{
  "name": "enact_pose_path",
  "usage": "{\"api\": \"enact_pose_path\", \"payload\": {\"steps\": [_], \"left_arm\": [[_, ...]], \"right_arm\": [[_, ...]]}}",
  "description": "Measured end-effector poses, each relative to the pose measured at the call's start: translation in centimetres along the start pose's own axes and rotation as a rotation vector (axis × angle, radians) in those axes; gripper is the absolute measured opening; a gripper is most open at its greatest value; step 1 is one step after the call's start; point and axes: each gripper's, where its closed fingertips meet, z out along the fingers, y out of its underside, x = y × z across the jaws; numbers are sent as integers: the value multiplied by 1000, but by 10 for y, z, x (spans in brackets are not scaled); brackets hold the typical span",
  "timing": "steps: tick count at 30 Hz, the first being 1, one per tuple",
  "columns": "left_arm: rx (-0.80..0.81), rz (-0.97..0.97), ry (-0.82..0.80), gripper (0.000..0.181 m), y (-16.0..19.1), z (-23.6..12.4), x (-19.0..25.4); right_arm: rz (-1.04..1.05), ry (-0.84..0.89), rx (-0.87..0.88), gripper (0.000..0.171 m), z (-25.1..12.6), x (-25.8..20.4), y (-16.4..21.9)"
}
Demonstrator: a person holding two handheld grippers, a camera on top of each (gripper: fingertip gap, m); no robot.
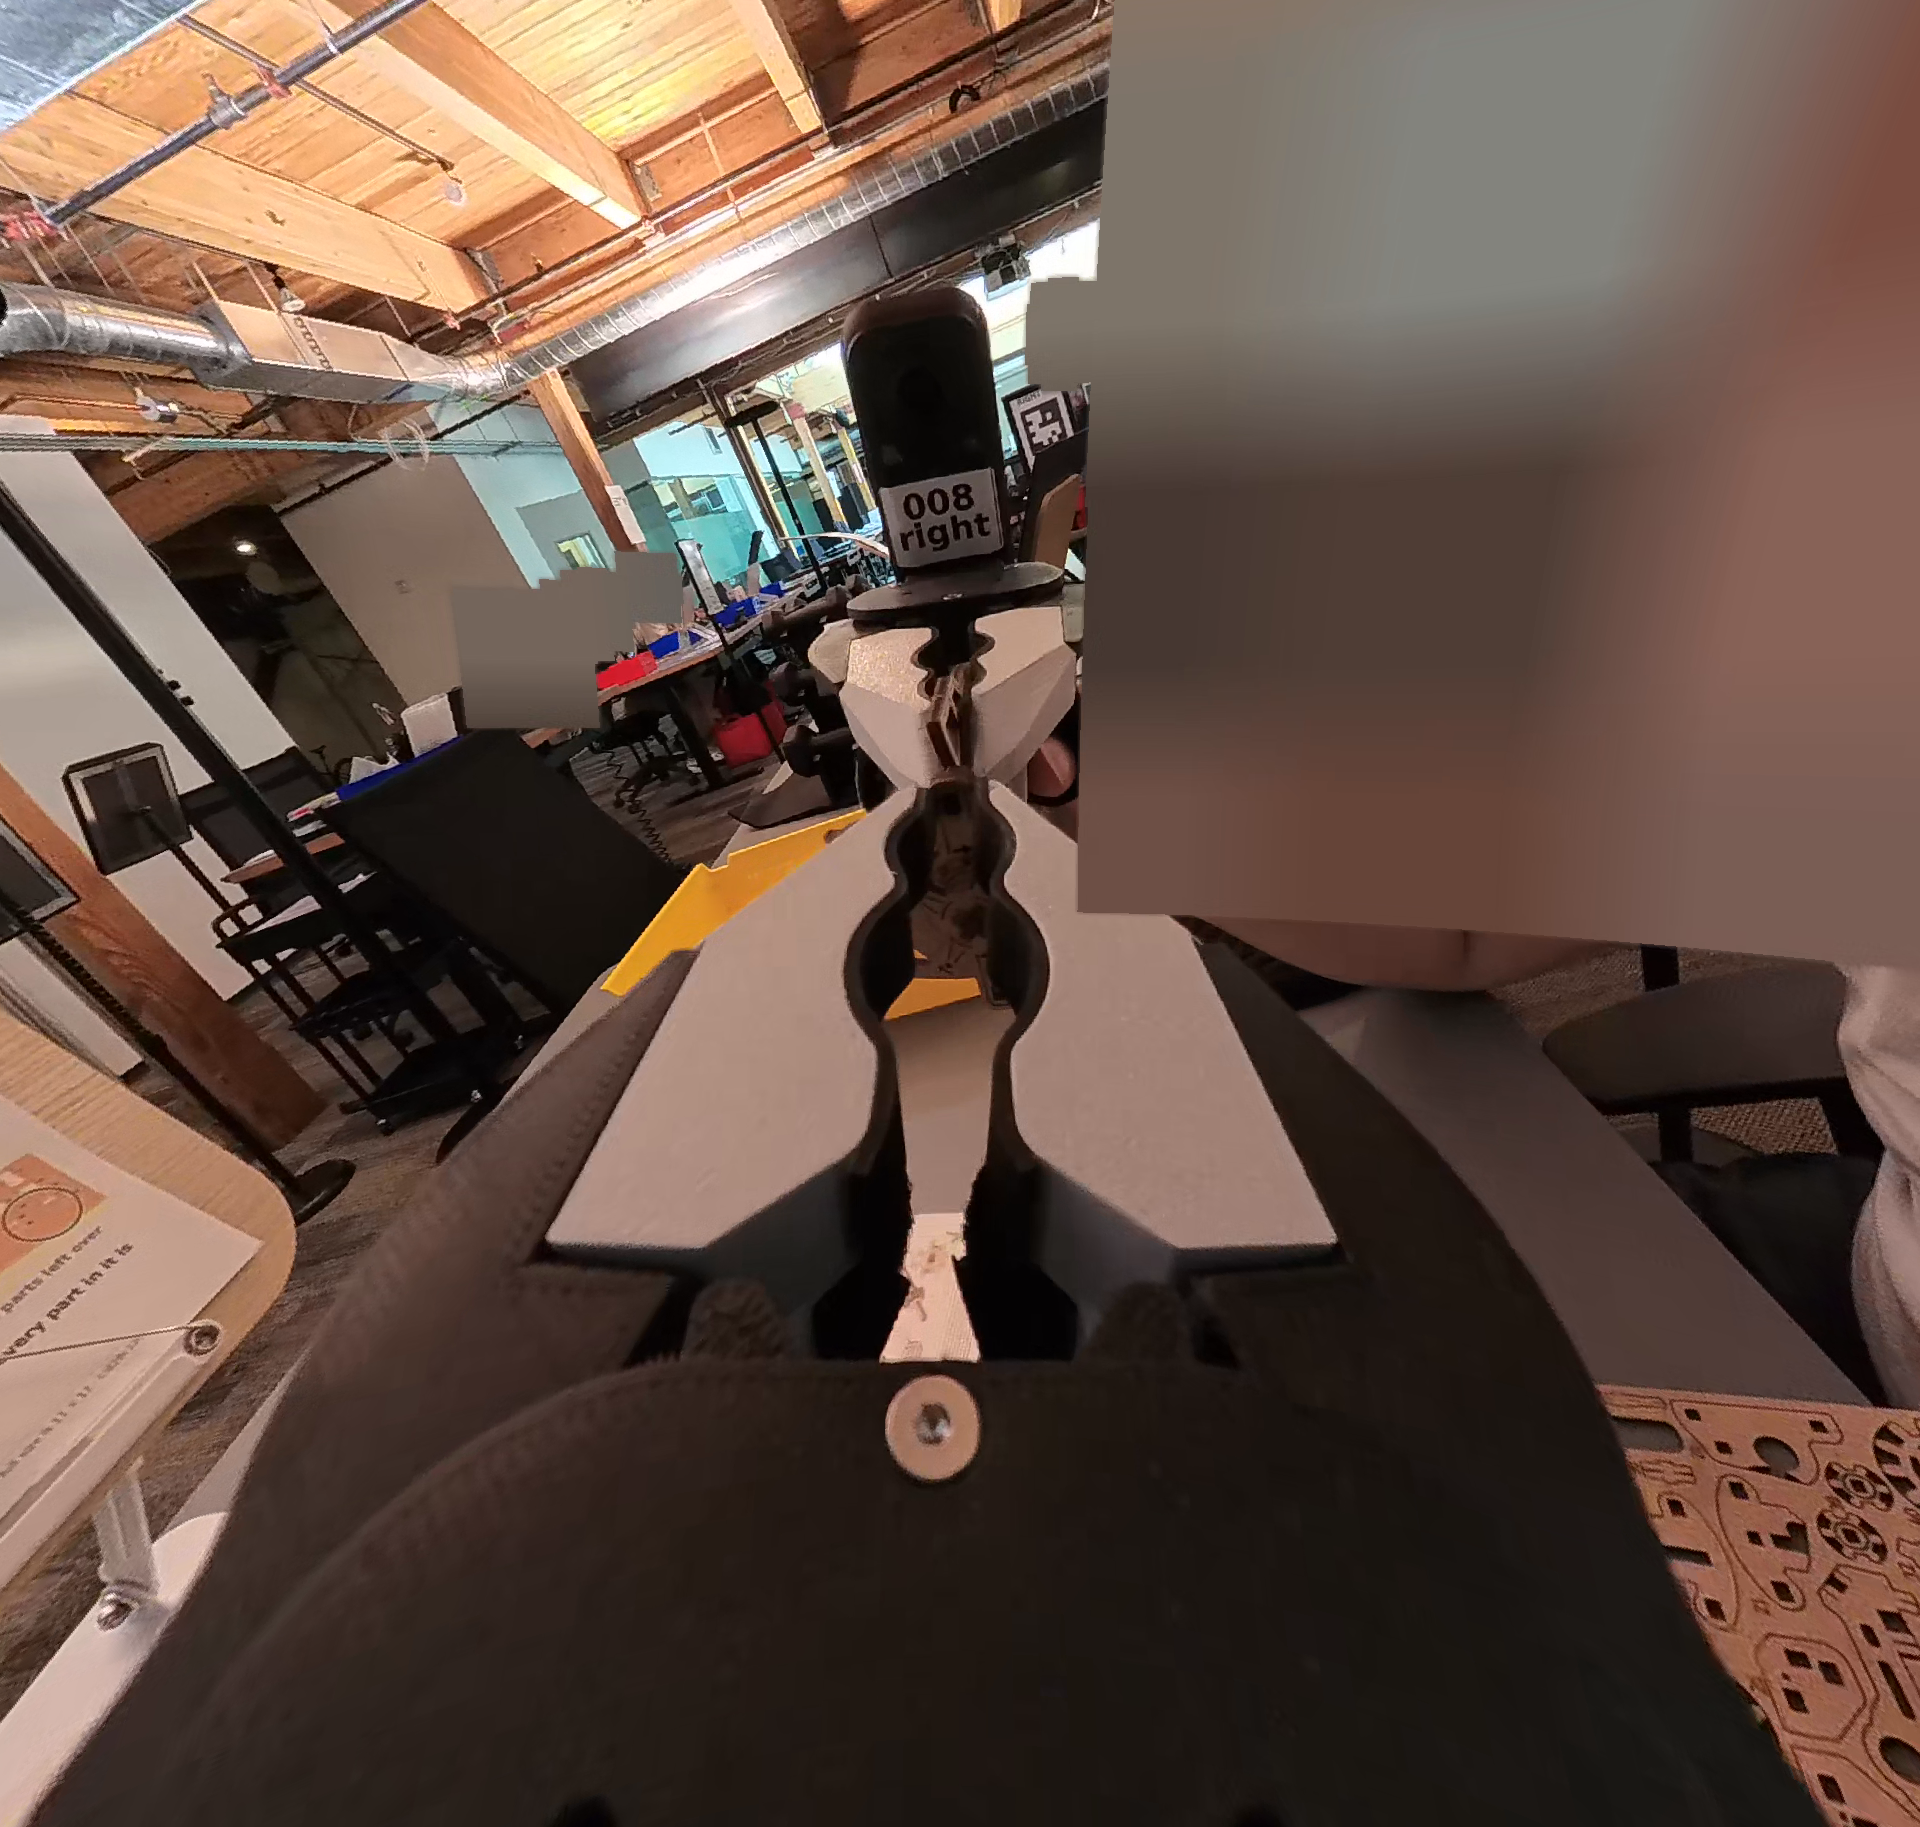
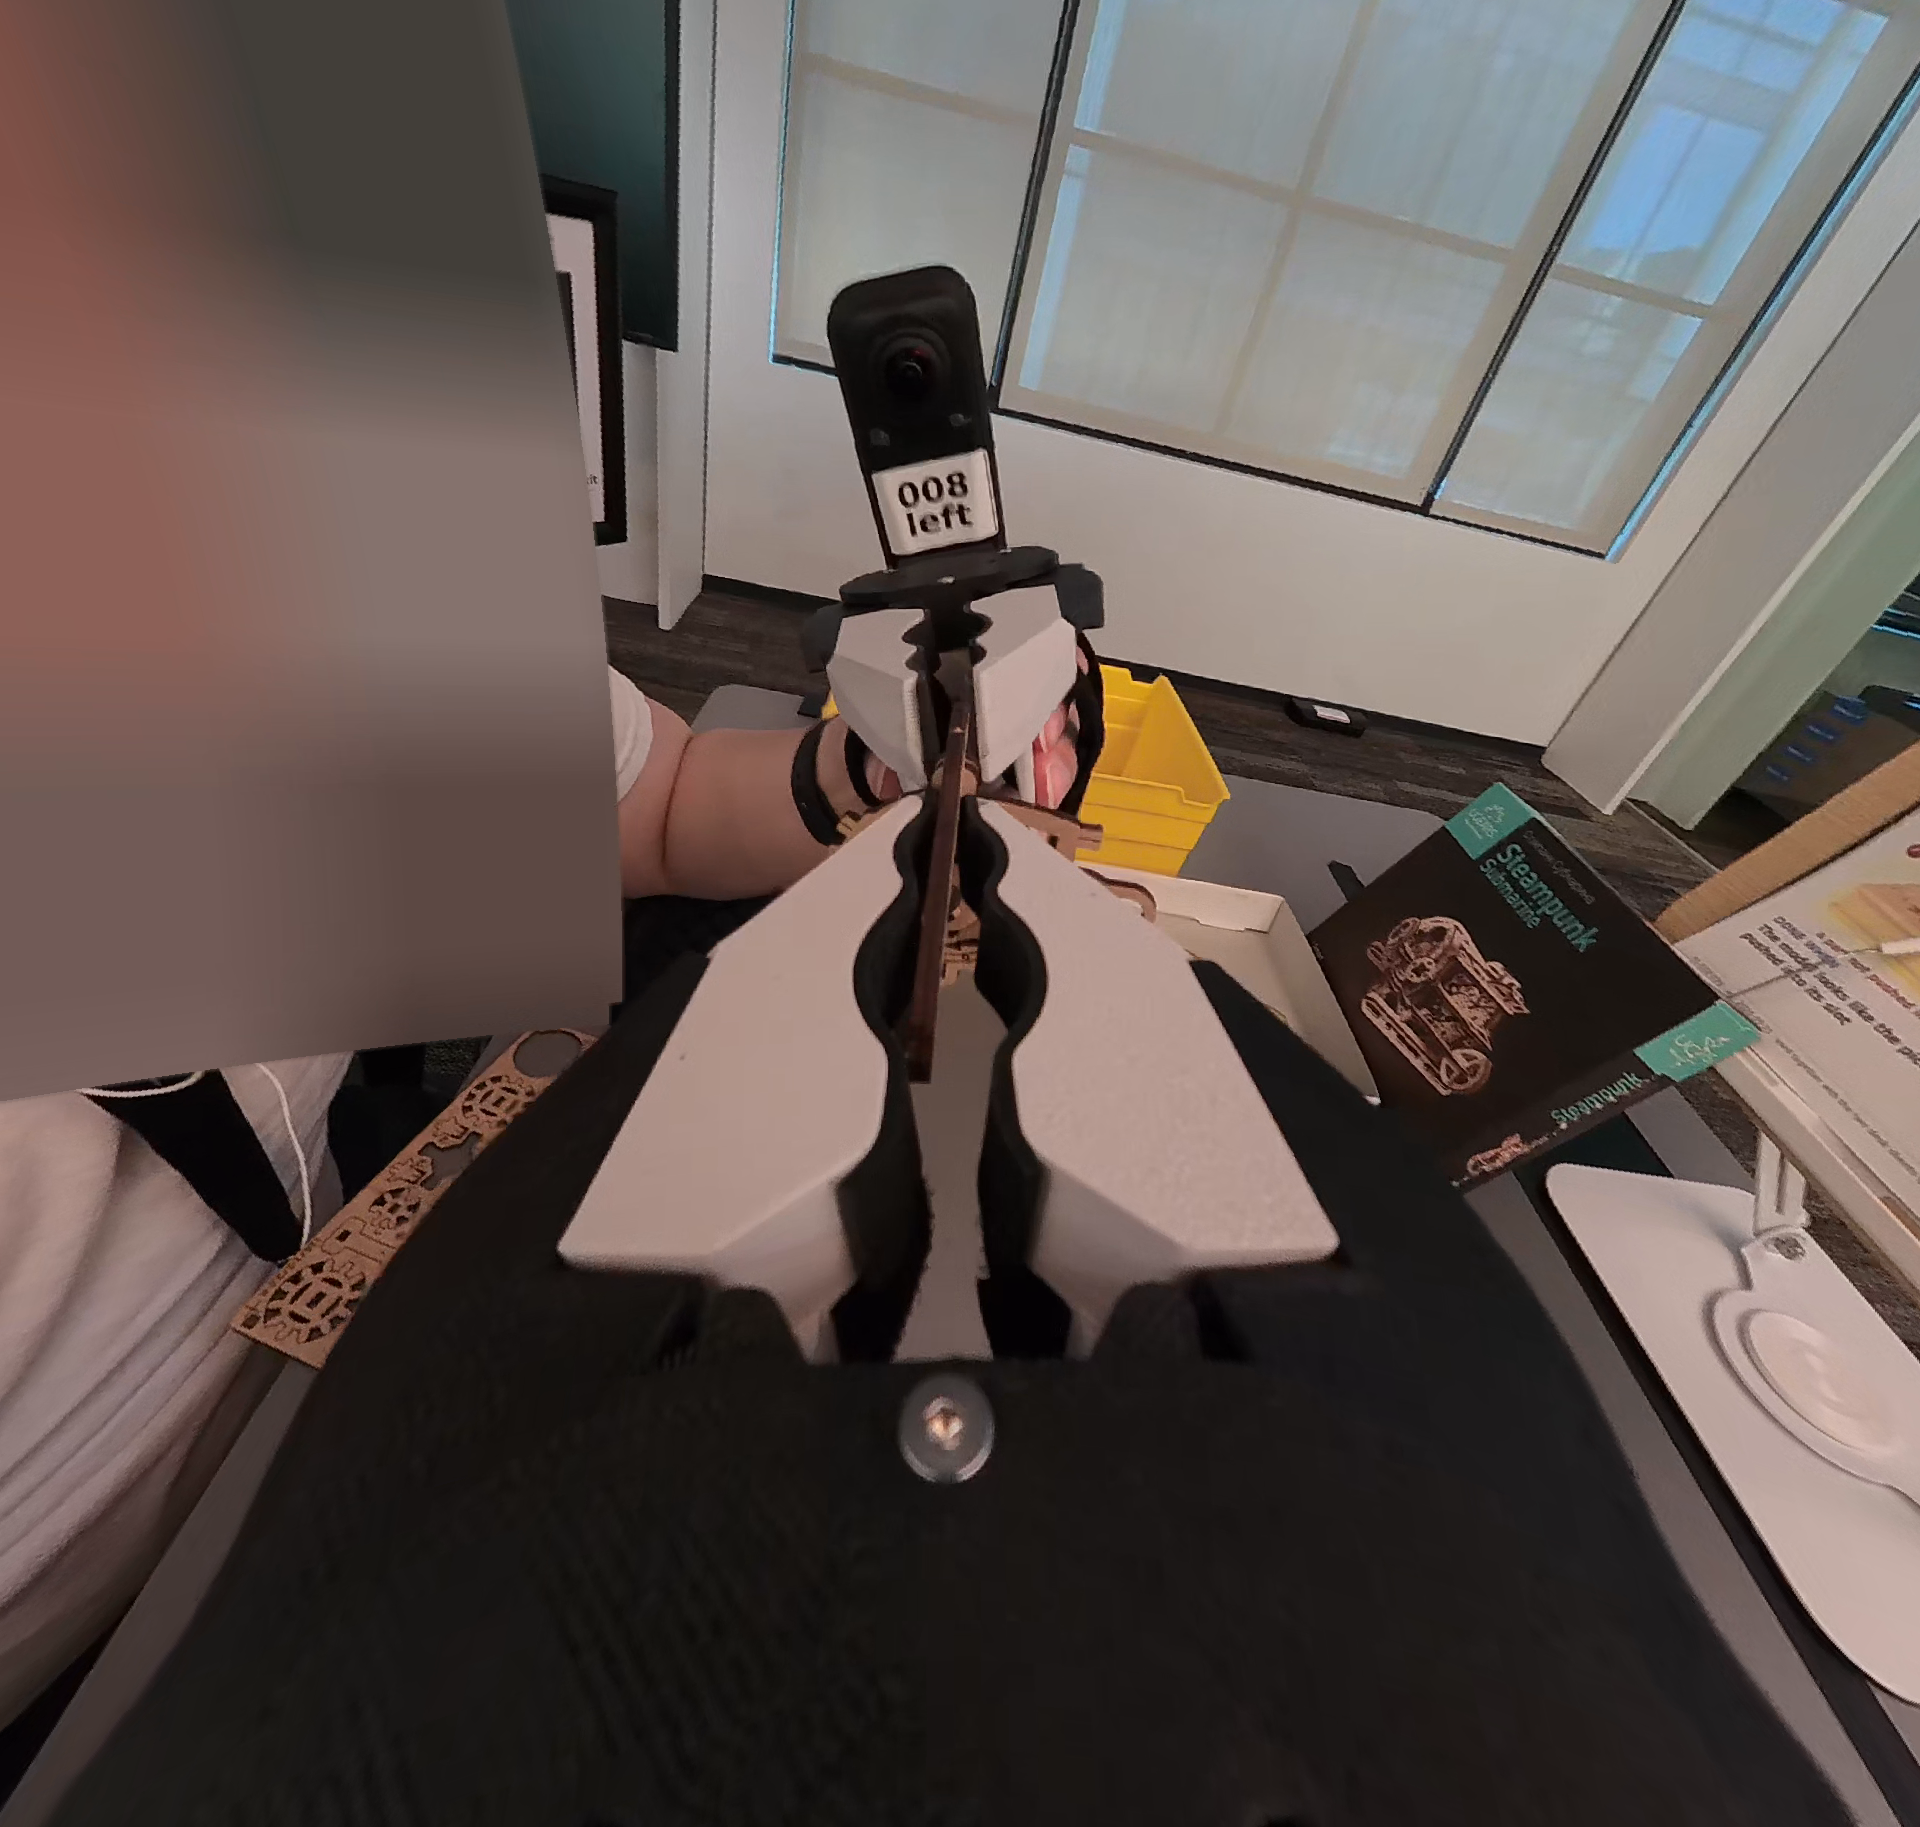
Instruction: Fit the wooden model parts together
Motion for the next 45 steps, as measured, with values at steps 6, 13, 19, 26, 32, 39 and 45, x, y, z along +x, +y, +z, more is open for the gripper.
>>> {"api": "enact_pose_path", "payload": {"steps": [6,13,19,26,32,39,45], "left_arm": [[-26,25,-3,5,1,-1,0],[-7,48,-55,0,-2,-2,-9],[28,-19,-19,0,-6,-6,-9],[-47,-38,18,17,5,-1,-4],[-50,-11,14,6,6,-1,-4],[-69,-5,8,6,8,-2,-5],[-122,12,21,6,16,0,-2]], "right_arm": [[-14,10,-14,0,1,0,1],[-11,7,-10,0,1,-1,-2],[-6,26,-48,0,5,2,5],[-2,38,-41,0,5,5,5],[-17,43,-44,0,7,6,7],[-1,53,-24,3,2,10,3],[10,34,-48,4,4,8,7]]}}
